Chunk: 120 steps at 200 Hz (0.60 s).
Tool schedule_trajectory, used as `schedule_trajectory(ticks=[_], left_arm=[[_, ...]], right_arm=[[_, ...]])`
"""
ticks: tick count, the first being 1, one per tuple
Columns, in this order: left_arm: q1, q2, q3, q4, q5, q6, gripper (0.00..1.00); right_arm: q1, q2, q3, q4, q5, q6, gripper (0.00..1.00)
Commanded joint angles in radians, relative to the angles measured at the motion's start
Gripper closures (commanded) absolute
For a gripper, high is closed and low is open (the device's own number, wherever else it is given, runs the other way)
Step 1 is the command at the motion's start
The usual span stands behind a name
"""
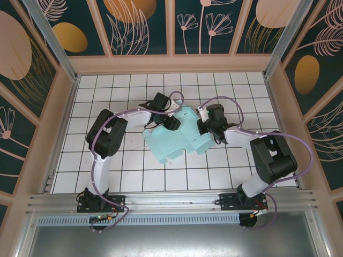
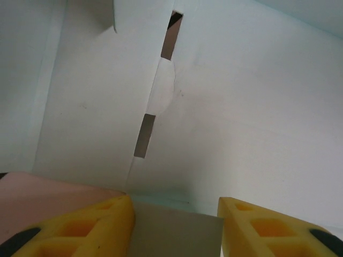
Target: Fold the paper box
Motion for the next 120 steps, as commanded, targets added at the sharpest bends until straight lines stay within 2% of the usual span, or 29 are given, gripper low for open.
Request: schedule_trajectory(ticks=[1,45,91,120], left_arm=[[-0.012,0.037,-0.024,-0.088,-0.028,0.003,0.53],[-0.01,-0.113,-0.099,0.083,0.024,-0.072,0.45],[0.002,-0.297,-0.166,0.223,-0.03,-0.186,0.37],[0.046,-0.358,-0.212,0.297,-0.014,-0.267,0.32]], right_arm=[[0.016,-0.01,0.048,0.02,0.022,-0.01,1.0],[0.017,-0.012,0.049,0.016,0.035,-0.016,1.0],[0.035,-0.048,0.011,0.053,0.044,-0.054,1.0],[0.08,-0.062,-0.002,0.073,0.144,-0.098,1.0]])
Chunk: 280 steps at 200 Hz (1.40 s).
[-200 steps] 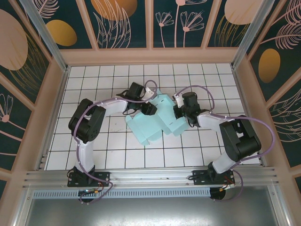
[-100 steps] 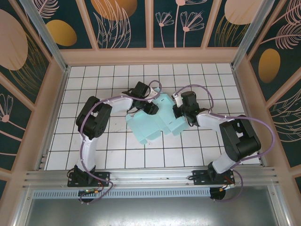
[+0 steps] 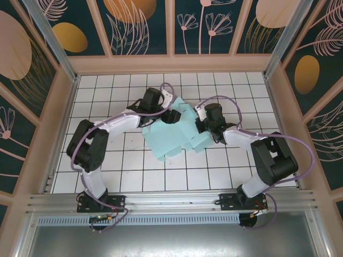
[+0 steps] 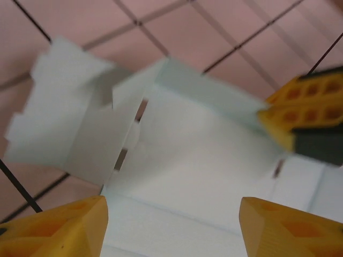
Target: Fold the paper box
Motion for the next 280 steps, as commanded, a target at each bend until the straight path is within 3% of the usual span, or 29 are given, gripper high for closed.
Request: schedule_trajectory(ticks=[1,48,91,150,208,242,280], left_arm=[[0.04,-0.05,-0.039,0.106,0.004,-0.097,0.31],[0.137,-0.084,-0.123,0.231,-0.003,-0.272,0.15],[0.191,-0.101,-0.146,0.269,-0.04,-0.343,0.01],[0.259,-0.101,-0.191,0.311,-0.156,-0.376,0.01],[0.313,-0.029,-0.164,0.33,-0.094,-0.398,0.01],[0.313,-0.014,-0.166,0.331,-0.123,-0.36,0.01],[0.313,0.014,-0.134,0.302,-0.104,-0.333,0.11]], right_arm=[[0.042,-0.04,-0.013,0.057,0.093,-0.057,1.0],[0.122,-0.039,-0.013,0.084,0.249,-0.148,1.0],[0.182,-0.017,0.009,0.099,0.394,-0.224,1.0],[0.273,0.03,0.023,0.155,0.6,-0.39,1.0],[0.358,0.141,-0.011,0.358,0.797,-0.628,1.0],[0.393,0.172,-0.066,0.537,0.841,-0.749,1.0],[0.41,0.202,-0.085,0.634,0.86,-0.821,1.0]])
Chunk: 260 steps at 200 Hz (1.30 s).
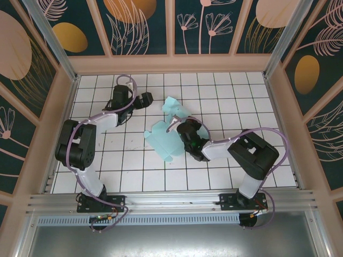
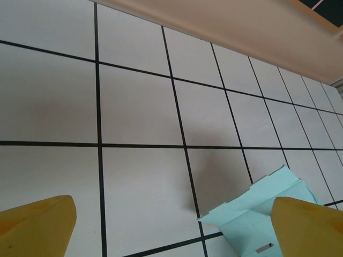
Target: Fold the paper box
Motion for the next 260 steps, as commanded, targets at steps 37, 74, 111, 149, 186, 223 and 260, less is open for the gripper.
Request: schedule_trajectory(ticks=[37,74,111,149,186,223,260], left_arm=[[0.002,0.12,0.139,-0.087,0.035,-0.001,0.19],[0.002,0.258,0.31,-0.196,0.071,0.0,0.22],[0.0,0.39,0.473,-0.286,0.192,0.105,0.26],[-0.005,0.435,0.505,-0.304,0.383,0.204,0.33],[-0.025,0.416,0.477,-0.303,0.446,0.249,0.34],[-0.036,0.364,0.408,-0.28,0.462,0.25,0.34],[-0.042,0.329,0.363,-0.256,0.487,0.234,0.34]], right_arm=[[0.04,0.061,-0.044,0.262,0.057,-0.191,1.0],[0.059,0.062,-0.056,0.32,0.048,-0.229,1.0],[0.066,0.063,-0.048,0.304,0.023,-0.223,1.0],[0.067,0.07,-0.025,0.269,0.0,-0.202,1.0],[0.067,0.088,-0.019,0.285,-0.007,-0.221,1.0],[0.058,0.084,-0.013,0.256,-0.007,-0.196,1.0],[0.047,0.077,-0.008,0.206,-0.013,-0.145,1.0]])
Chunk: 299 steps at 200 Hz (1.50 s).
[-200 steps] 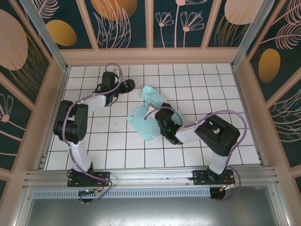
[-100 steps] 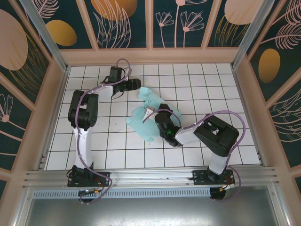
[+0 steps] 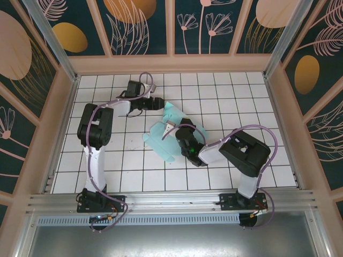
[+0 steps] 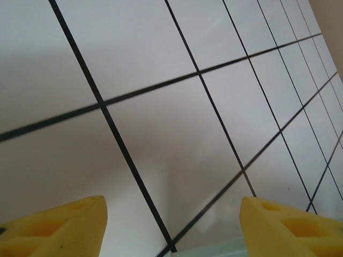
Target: Fold the paper box
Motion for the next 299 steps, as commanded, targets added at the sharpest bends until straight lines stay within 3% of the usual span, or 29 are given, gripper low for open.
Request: schedule_trajectory(ticks=[1,76,131,151,216,299], left_arm=[[-0.016,-0.056,-0.031,0.022,0.062,0.015,0.34],[-0.038,-0.094,-0.124,0.058,0.124,0.029,0.39],[-0.039,-0.128,-0.198,0.119,0.124,0.039,0.4],[-0.037,-0.135,-0.205,0.131,0.117,0.045,0.4],[-0.037,-0.143,-0.213,0.199,0.252,0.082,0.37],[-0.037,-0.201,-0.298,0.261,0.279,0.123,0.37]], right_arm=[[-0.01,0.001,0.024,-0.032,-0.02,0.056,1.0],[-0.021,-0.018,0.017,-0.073,-0.036,0.099,1.0],[-0.021,-0.017,0.008,-0.031,-0.029,0.043,1.0],[-0.024,-0.045,0.027,-0.119,-0.054,0.098,1.0],[-0.029,-0.071,0.033,-0.212,-0.106,0.133,1.0],[-0.051,-0.06,-0.034,0.018,-0.165,-0.122,1.0]])
